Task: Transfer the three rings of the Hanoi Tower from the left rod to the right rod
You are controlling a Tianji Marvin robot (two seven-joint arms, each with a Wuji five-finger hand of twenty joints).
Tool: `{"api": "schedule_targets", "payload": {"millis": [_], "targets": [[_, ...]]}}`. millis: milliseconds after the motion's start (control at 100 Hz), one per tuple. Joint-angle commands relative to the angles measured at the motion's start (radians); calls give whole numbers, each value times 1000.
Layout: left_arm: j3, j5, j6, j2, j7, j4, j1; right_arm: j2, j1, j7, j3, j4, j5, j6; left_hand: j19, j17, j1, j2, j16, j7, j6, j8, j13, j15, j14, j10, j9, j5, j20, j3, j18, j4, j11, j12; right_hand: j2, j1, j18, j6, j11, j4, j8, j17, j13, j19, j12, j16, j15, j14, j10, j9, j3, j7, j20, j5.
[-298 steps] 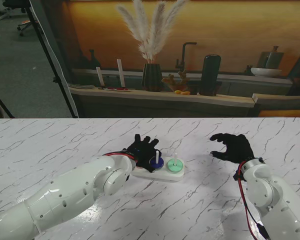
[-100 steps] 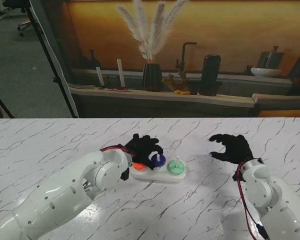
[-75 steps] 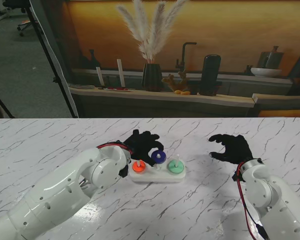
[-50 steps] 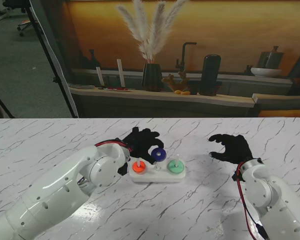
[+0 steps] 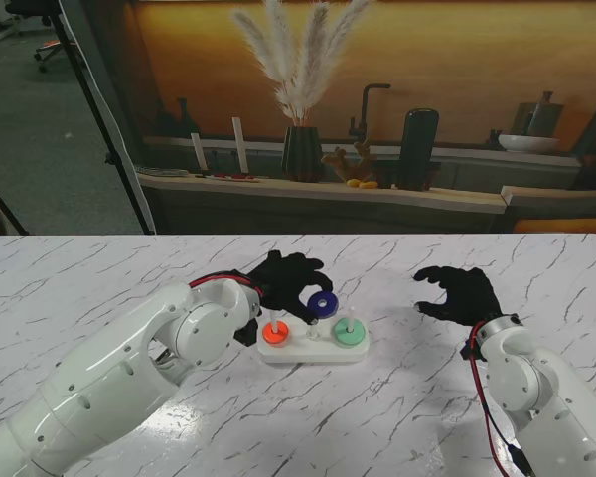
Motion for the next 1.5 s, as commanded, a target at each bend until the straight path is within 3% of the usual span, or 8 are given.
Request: {"api": "schedule_targets", "payload": {"millis": [0, 740, 1490], "targets": [[10, -10, -12, -8, -11, 7, -11, -7, -7, -2, -3, -2, 1, -2, 8, -10, 54, 72, 4, 94, -82, 32, 29, -2, 2, -1, 20, 87, -13, 37, 2, 0, -3, 7, 12, 1, 312, -14, 7, 42, 10, -7, -22, 19, -2, -8, 12, 3, 1, -1, 16, 12, -8, -6], [152, -109, 49, -59, 79, 110, -133, -7, -34, -2, 36, -8, -3, 15, 5, -9, 52, 72, 5, 87, -81, 35, 31, -1, 2, 0, 20, 87, -10, 37, 2, 1, -3, 8, 11, 3, 310, -13, 8, 42, 11, -6, -21, 18, -1, -8, 13, 2, -1, -1, 18, 13, -8, -7], [222, -161, 53, -79, 90, 153, -175, -6, -46, -6, 59, -8, -9, 19, 1, -10, 51, 74, 6, 84, -79, 37, 31, -2, 1, 0, 21, 85, -7, 38, 1, 1, -3, 9, 10, 5, 311, -12, 8, 41, 10, -6, -21, 19, -2, -8, 13, 2, -1, -2, 19, 14, -8, -7]]}}
